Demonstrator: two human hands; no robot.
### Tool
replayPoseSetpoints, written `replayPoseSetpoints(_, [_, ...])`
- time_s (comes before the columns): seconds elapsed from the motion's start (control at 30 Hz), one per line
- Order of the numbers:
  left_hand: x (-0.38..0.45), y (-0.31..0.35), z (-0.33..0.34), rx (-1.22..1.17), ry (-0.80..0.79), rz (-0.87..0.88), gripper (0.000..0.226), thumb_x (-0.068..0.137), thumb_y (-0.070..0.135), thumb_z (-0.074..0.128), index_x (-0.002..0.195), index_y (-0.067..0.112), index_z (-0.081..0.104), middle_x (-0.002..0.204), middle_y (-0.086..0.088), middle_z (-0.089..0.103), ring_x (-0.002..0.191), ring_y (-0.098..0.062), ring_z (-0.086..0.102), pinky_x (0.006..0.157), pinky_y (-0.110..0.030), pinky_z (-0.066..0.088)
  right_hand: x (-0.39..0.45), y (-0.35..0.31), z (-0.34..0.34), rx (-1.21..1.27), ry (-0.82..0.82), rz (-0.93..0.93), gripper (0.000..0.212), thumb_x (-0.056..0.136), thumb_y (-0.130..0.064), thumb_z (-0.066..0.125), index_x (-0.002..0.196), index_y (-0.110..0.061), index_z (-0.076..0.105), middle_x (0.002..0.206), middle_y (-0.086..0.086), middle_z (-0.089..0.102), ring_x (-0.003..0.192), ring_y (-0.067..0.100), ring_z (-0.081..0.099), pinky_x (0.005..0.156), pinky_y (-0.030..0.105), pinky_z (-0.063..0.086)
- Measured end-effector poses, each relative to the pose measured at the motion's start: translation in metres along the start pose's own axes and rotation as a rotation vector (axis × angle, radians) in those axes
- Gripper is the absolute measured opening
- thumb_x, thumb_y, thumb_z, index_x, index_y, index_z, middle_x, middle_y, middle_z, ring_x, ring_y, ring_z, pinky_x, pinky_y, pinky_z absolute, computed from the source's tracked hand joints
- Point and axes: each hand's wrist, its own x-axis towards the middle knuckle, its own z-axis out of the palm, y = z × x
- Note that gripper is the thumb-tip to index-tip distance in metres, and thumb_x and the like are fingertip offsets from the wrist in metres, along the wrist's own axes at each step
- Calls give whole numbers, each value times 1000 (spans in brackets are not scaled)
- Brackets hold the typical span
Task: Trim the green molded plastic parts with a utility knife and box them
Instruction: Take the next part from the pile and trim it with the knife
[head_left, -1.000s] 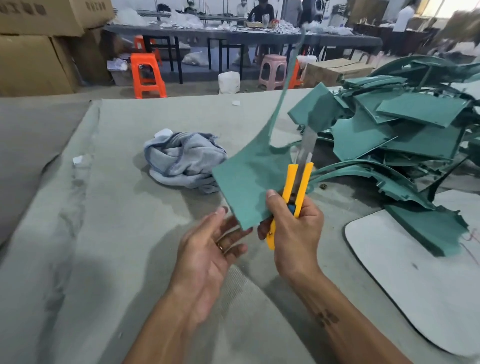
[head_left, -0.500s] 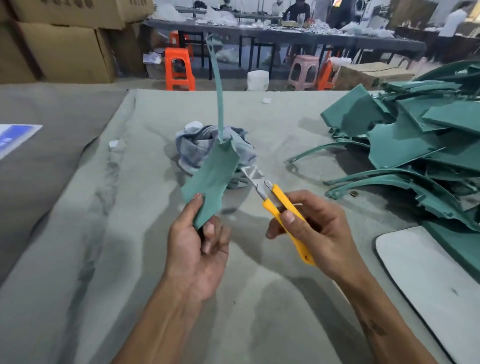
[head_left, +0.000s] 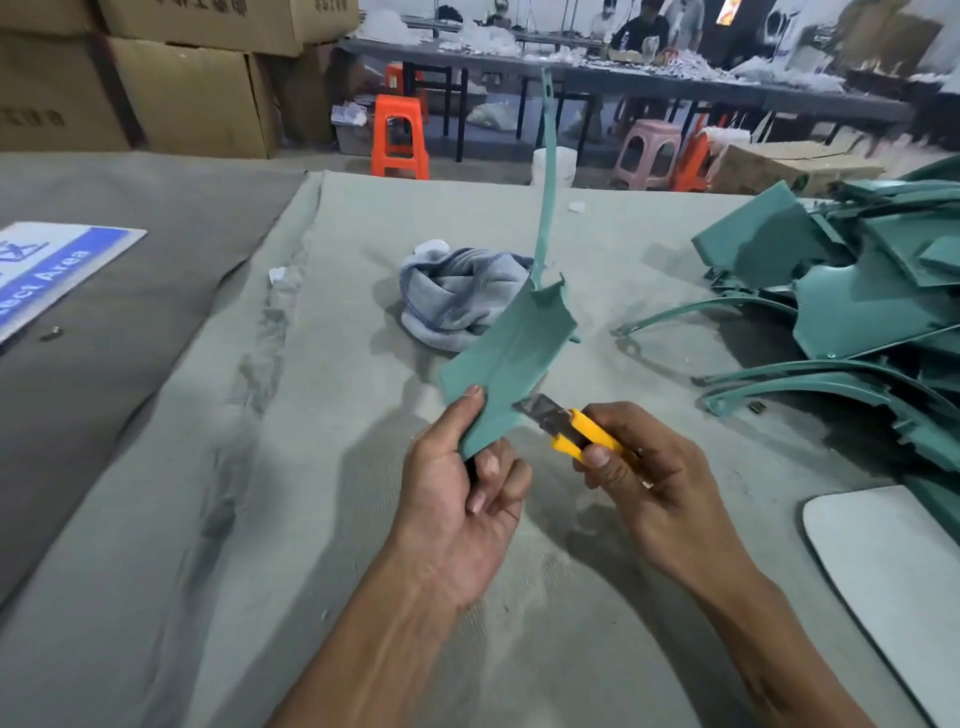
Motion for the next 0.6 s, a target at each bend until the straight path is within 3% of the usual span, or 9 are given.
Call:
replayPoseSetpoints(0.13, [-3,0,1,-21,-44,-27,41,95,19,58,58,12,75,38,2,36,26,-6,21,33,-19,21,2,-2,0,-79,159,-12,14,104,-41,55,110,-30,62,77,1,62,63,30,60,55,50,49])
replayPoseSetpoints(0.3, [-4,-4,3,-11,-71,-37,30,87,19,60,60,14,72,38,2,35,26,-6,21,36,-20,15,0,-3,-5,-126,91,-167,8,103,-30,59,109,-29,63,76,-7,59,61,14,56,54,26,43])
replayPoseSetpoints(0.4, [-4,-3,1,-4,-34,-45,26,93,17,59,70,10,70,38,2,35,26,-6,22,33,-19,18,2,4,-4,-264,266,-124,17,106,-33,54,121,-28,61,77,-8,62,62,11,57,55,21,43])
replayPoseSetpoints(0.5, [-2,-3,1,30,-1,-27,18,97,16,58,82,8,64,39,2,35,26,-6,22,32,-19,19,2,7,-11,-354,398,-124,27,108,-32,51,132,-24,62,91,-25,59,71,-2,56,65,9,39])
replayPoseSetpoints(0.6, [1,-2,0,79,-2,25,16,98,16,56,82,10,55,38,1,34,25,-6,22,32,-19,19,1,5,-18,-349,251,-314,21,107,-26,55,127,-27,64,101,-19,64,78,3,58,67,24,49])
